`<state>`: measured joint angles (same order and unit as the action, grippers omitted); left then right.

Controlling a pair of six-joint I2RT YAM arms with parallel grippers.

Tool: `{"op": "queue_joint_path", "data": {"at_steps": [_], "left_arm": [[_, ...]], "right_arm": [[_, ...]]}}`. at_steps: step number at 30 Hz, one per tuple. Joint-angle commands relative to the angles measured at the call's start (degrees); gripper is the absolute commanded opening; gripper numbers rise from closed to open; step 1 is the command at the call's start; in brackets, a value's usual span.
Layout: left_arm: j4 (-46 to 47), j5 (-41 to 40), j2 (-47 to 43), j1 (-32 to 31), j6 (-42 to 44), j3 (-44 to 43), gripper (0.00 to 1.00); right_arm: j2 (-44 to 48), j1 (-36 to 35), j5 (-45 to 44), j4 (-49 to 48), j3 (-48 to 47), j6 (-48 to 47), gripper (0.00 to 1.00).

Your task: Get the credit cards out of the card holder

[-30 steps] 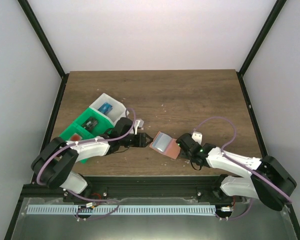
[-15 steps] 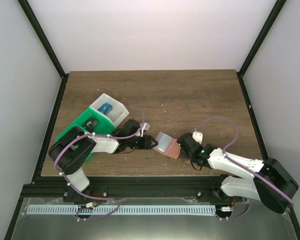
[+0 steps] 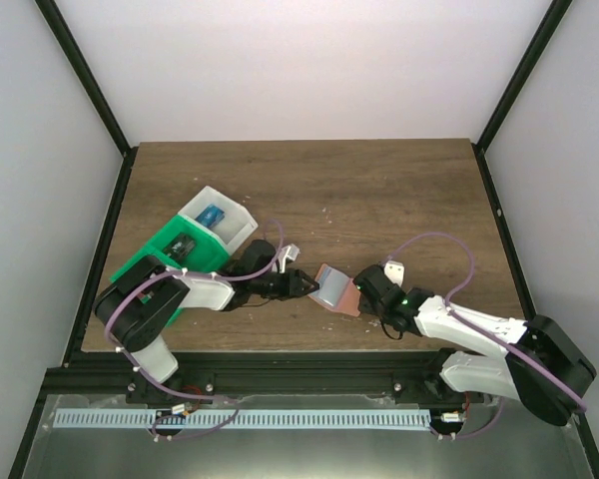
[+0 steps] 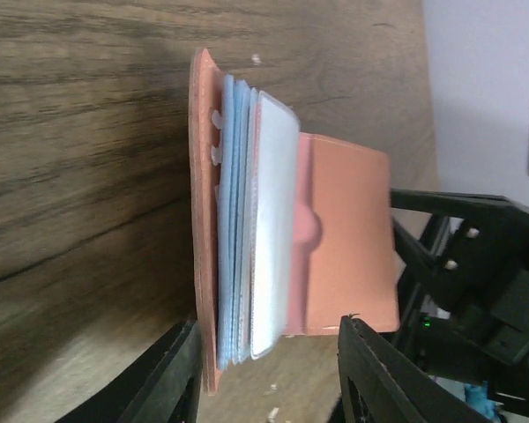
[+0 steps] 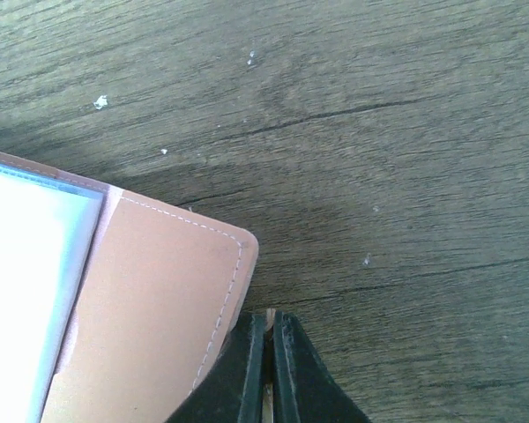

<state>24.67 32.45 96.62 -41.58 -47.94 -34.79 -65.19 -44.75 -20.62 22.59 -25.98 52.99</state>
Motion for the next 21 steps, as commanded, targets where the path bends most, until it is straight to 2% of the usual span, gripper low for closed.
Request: {"op": "queue_joint_path", "data": {"at_steps": [1,11,19,21], "left_arm": [[5.2,2.7,-1.8,-0.8,-2.2,0.7,0.43],[8.9,2.3,2.2,-2.2,1.0,0.8,0.33],[9.0,0.6,1.9,-2.3,1.6,1.0,0.01],[9.0,0.7,1.7,-2.2,1.5,1.3,0.00]], "right_arm": [[0.4,0.2,-0.3,-1.4,0.9,0.0,0.01],[0.2,0.2,0.9,-2.0,0.8,-0.6,0.00],[0.6,0.2,1.5,-2.0,0.5,-0.8,0.01],[0.7,0.2,1.8,-1.7,0.4,-1.1,0.01]]}}
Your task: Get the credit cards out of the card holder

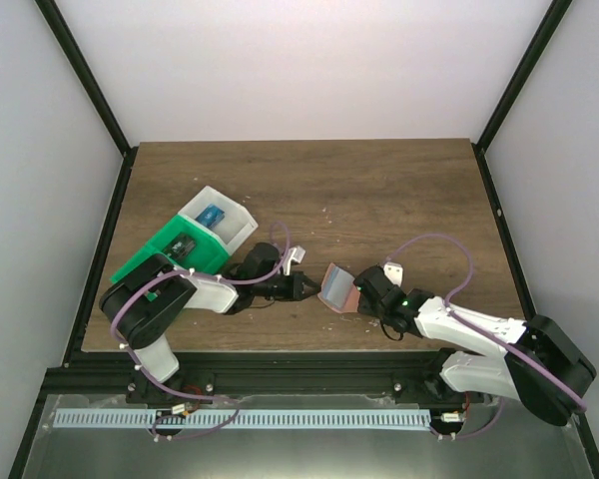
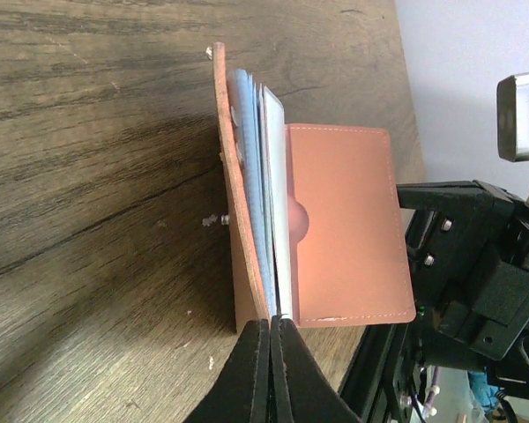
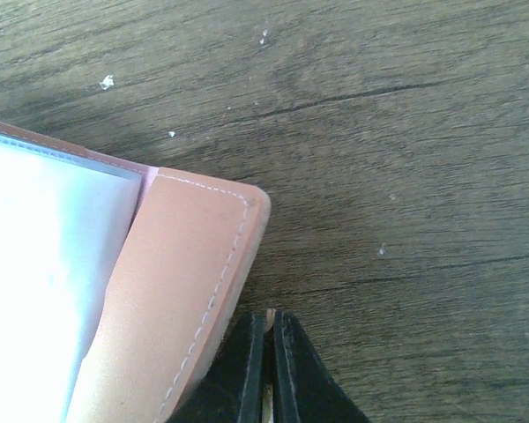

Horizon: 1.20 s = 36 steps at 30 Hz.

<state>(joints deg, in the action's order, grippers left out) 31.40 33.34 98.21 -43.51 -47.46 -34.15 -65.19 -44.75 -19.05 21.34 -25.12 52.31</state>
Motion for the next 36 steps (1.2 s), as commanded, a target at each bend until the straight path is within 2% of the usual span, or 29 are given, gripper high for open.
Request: {"op": "queue_joint_path", "data": {"at_steps": [1,3,7,10,16,22,25,28,30,33,36], "left_arm": [[2.3,-0.2,-0.2,-0.3,1.0,0.8,0.00],[2.3,-0.3,-0.9,-0.4,1.2,1.1,0.00],[2.2,-0.2,-1.4,-0.3,1.2,1.5,0.00],[4.6,0.4,-1.1,-0.4,0.7,1.8,0.00],[5.3,0.7,-1.4,-0.4,0.4,2.1,0.00],[6.1,0.9,-1.4,-0.4,0.1,2.2,0.00],[6.2,0.8,-1.5,-0.5,0.0,2.3,0.00],[6.4,1.0,-1.6,-0.6,-0.3,2.3,0.00],[6.4,1.0,-1.8,-0.8,-0.3,2.2,0.00],[6.3,1.0,-2.0,-1.1,-0.6,2.0,0.00],[6.6,1.2,-1.9,-1.7,-0.9,1.6,0.00]], "right_arm": [[0.6,0.2,0.5,-0.1,-0.8,-0.5,0.01],[0.8,0.2,1.1,1.9,-2.4,-0.5,0.08],[1.8,0.2,0.9,7.9,-7.3,0.6,0.32],[3.3,0.2,0.7,11.9,-11.1,1.0,0.41],[7.7,0.2,1.4,14.7,-16.2,0.2,0.48],[8.0,0.2,6.0,9.4,-16.1,-0.8,0.50],[6.4,0.2,7.3,7.1,-14.5,-0.2,0.46],[5.6,0.2,7.8,2.0,-10.2,-0.3,0.25],[4.1,0.5,7.3,-0.2,-8.0,-0.4,0.16],[0.6,2.1,7.7,-3.3,-5.7,-1.2,0.13],[-2.9,5.5,12.9,-10.1,-1.9,-3.5,0.12]]}}
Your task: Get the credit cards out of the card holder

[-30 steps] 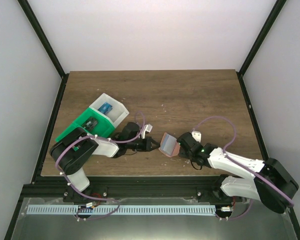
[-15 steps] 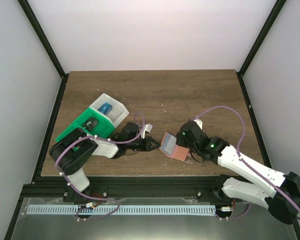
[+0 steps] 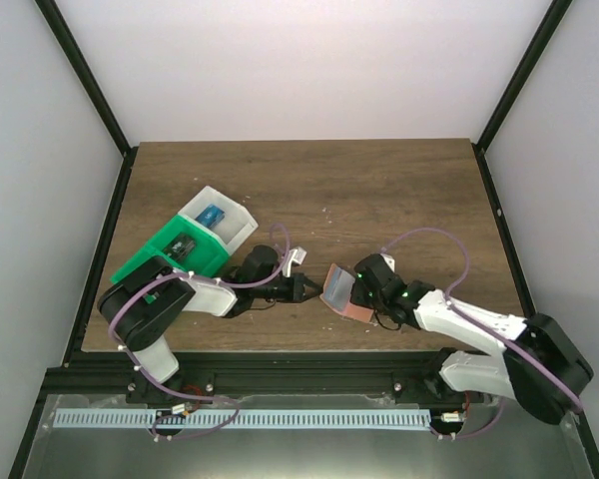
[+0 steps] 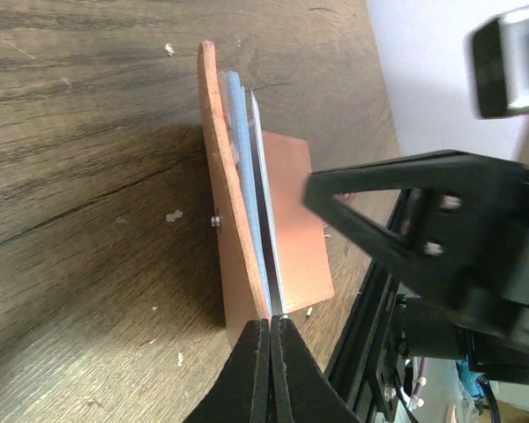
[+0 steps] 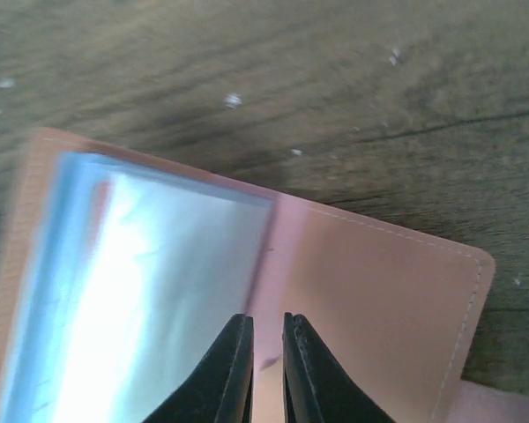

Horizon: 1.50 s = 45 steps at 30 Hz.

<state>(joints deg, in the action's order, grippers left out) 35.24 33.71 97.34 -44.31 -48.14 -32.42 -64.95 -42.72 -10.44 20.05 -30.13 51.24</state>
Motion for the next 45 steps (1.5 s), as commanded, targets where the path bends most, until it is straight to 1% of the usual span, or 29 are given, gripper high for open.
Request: {"op": "queue_joint_path", "data": {"at_steps": [1,4,8,11,18,19,20,22,24,25,28,32,34,38,42,45], "left_arm": [[2.6,1.0,-0.9,-1.0,-0.2,-0.4,0.00],[2.7,1.2,-0.6,-1.4,-0.1,-0.6,0.00],[3.3,1.0,0.6,-1.6,0.3,-0.5,0.13],[4.1,1.1,1.3,-1.5,0.3,-0.4,0.27],[3.2,0.7,3.7,-1.5,1.9,-2.0,0.37],[2.9,0.6,3.9,-1.6,2.1,-2.1,0.37],[2.8,0.5,3.9,-1.5,2.2,-1.9,0.34],[2.7,0.0,3.3,-1.5,2.3,-1.4,0.22],[1.7,-0.7,2.1,-1.6,2.8,-0.8,0.05],[0.8,-1.4,1.4,-1.5,3.2,-0.6,0.00],[-1.7,-3.0,-1.1,-1.5,4.2,0.5,0.00],[-8.5,-5.3,-6.0,-1.5,4.2,1.7,0.00],[-11.5,-6.5,-9.2,-1.5,3.8,2.8,0.00],[-17.4,-10.9,-17.9,-1.6,3.1,5.5,0.00],[-21.8,-16.0,-26.6,-1.5,3.2,8.3,0.00],[-24.4,-19.4,-30.9,-1.6,4.1,9.5,0.00]], "right_arm": [[-4.4,4.3,5.6,-10.6,3.9,-3.1,0.11],[-6.4,4.9,8.4,-15.7,5.9,-5.0,0.10],[-6.5,4.9,11.3,-22.2,9.5,-6.5,0.10],[-7.5,4.9,12.6,-23.0,10.5,-7.0,0.10],[-6.8,5.0,12.2,-22.5,10.8,-7.0,0.10],[-6.8,5.0,12.1,-22.4,10.8,-7.1,0.10],[-6.8,5.0,12.2,-22.4,10.8,-7.1,0.10],[-7.0,5.0,12.9,-22.8,10.9,-7.3,0.10],[-7.4,5.0,14.9,-24.1,10.9,-8.0,0.10],[-8.1,5.0,16.2,-24.5,10.7,-8.4,0.11],[-10.0,4.9,19.3,-25.5,9.6,-8.4,0.11],[-8.6,4.9,24.3,-26.8,8.7,-8.6,0.15],[-7.8,4.9,27.5,-27.1,7.6,-9.8,0.17],[-8.9,4.7,32.0,-29.5,6.7,-10.3,0.18],[-13.0,4.1,32.2,-30.0,4.8,-10.7,0.20],[-15.7,3.7,32.2,-30.3,3.4,-10.8,0.21]]}}
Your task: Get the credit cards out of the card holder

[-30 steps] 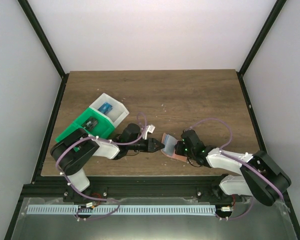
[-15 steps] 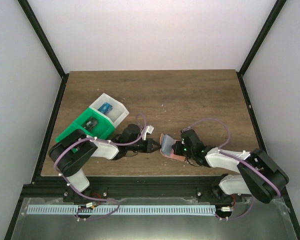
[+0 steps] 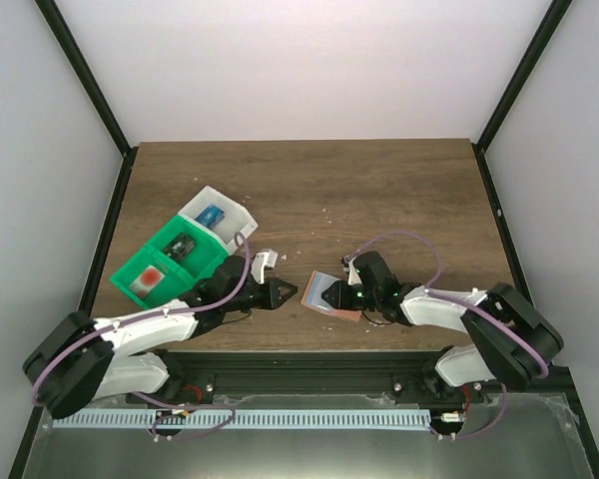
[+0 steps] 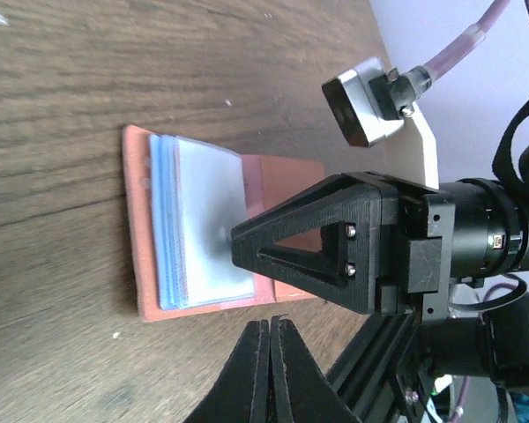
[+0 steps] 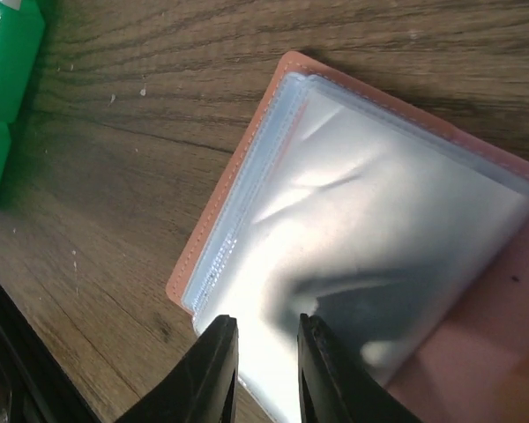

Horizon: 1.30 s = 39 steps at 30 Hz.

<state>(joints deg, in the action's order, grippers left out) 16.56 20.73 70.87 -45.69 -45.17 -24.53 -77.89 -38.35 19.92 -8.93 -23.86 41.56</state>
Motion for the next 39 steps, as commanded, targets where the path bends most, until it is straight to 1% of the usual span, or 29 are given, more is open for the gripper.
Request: {"op": "queue_joint_path", "data": {"at_steps": [1,6,10,11,12,14,16,18,19,23,26,31,35,37,39], "left_arm": [[-6.6,-7.2,-5.1,-0.2,1.4,1.7,0.00],[-8.1,-7.6,-4.9,-0.1,2.0,1.4,0.00],[-7.9,-7.4,-4.0,-0.1,1.1,1.4,0.00],[-8.2,-7.5,-3.9,-0.1,0.9,1.2,0.02],[-8.6,-7.7,-3.8,-0.1,0.5,1.1,0.09],[-8.6,-7.9,-3.7,-0.1,-0.3,1.1,0.26],[-7.2,-6.5,-3.2,0.0,-1.0,1.0,0.42],[-5.4,-4.3,-2.0,0.1,-1.5,0.2,0.52],[-4.7,-3.1,-1.1,0.1,-1.8,-0.2,0.53],[-1.4,0.1,3.2,0.1,-1.6,-2.2,0.54],[0.4,0.5,5.7,0.1,-1.6,-2.8,0.55],[2.2,0.4,10.5,0.8,-0.6,-3.5,0.55],[3.8,1.6,14.4,1.8,0.5,-4.0,0.58],[3.9,2.1,16.0,2.5,1.0,-4.6,0.61],[4.0,2.6,17.3,3.1,1.6,-5.1,0.64]], "right_arm": [[-3.4,-0.9,1.8,-1.5,-3.2,-0.9,0.21],[-7.1,-2.2,0.1,-1.1,-4.8,-0.4,0.21],[-7.9,-2.3,-1.0,-1.2,-4.0,0.0,0.20],[-7.9,-2.3,-1.6,-1.0,-3.8,0.0,0.20],[-7.9,-2.4,-2.3,-0.7,-3.8,-0.2,0.19],[-7.9,-2.3,-4.0,0.1,-4.0,-0.7,0.18],[-7.9,-2.3,-5.9,0.5,-4.0,-1.1,0.17],[-7.8,-2.3,-7.9,1.0,-3.8,-1.2,0.17],[-7.6,-2.3,-8.5,1.3,-3.8,-1.2,0.16],[-4.9,-2.3,-7.5,2.4,-3.8,-0.5,0.16],[-0.7,-2.3,-6.4,5.2,-4.8,-0.1,0.17],[4.1,-2.3,-11.9,14.3,-7.2,0.9,0.20],[3.0,-2.3,-14.1,12.3,-5.0,1.7,0.19],[0.3,-2.3,-14.7,10.5,-4.1,2.0,0.15],[-2.2,-2.3,-15.4,11.2,-4.3,2.2,0.12]]}}
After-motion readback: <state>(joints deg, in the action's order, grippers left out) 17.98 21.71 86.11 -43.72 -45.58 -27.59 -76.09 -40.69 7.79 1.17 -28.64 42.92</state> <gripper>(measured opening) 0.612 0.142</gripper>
